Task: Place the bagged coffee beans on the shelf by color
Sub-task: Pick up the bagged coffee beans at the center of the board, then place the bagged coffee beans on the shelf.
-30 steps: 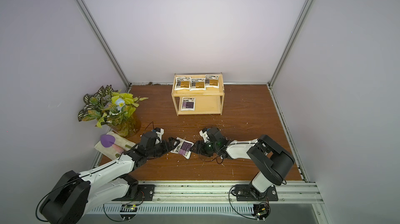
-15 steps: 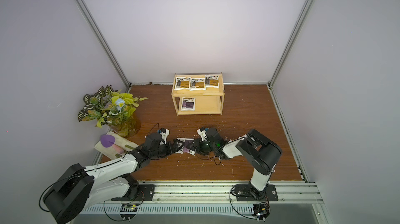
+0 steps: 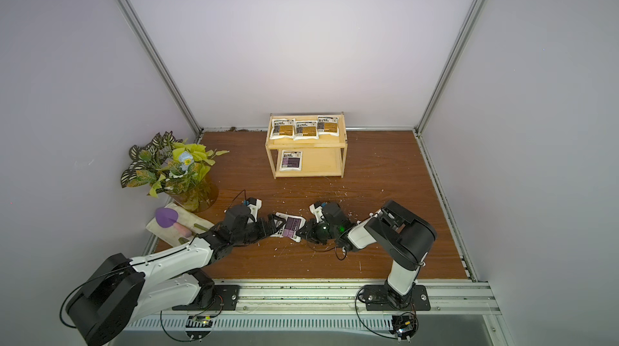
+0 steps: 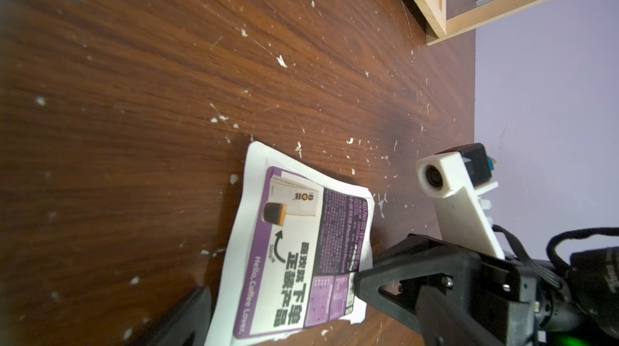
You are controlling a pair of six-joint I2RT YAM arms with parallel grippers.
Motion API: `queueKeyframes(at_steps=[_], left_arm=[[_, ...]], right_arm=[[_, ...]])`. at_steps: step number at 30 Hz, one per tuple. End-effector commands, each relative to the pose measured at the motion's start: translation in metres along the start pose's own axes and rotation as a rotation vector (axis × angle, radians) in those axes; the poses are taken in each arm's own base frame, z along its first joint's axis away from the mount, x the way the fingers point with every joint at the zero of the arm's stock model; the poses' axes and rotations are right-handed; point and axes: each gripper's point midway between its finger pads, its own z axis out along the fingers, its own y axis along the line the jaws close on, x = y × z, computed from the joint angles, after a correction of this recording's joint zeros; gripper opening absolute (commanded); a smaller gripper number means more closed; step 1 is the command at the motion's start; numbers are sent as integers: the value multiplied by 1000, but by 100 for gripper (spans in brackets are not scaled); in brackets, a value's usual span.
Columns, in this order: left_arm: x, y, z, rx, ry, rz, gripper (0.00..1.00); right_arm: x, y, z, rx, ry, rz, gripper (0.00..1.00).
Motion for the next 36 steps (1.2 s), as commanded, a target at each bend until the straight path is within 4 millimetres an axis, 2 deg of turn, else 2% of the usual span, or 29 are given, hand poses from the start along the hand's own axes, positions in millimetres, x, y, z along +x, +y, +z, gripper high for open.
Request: queueKeyframes(at_steps=[1, 4, 14, 20, 28, 36], left_arm=[[-11, -14, -2, 8, -27, 32, 100], [-18, -18, -4, -1, -46, 42, 100], [-67, -26, -26, -22, -182, 28, 100], [-92, -38, -45, -16, -296, 21, 100], [-102, -54, -51, 51, -331, -44, 100], [-109, -70, -52, 190, -362, -182, 99]], right_arm=[[-2, 4, -2, -26, -8, 3, 7], [-4, 8, -5, -54, -19, 15, 0], [-18, 22, -23, -126, -105, 51, 0], [-38, 35, -42, -168, -251, 87, 0], [-70, 44, -79, -191, -517, 131, 0], [-103, 53, -119, -228, -792, 185, 0]])
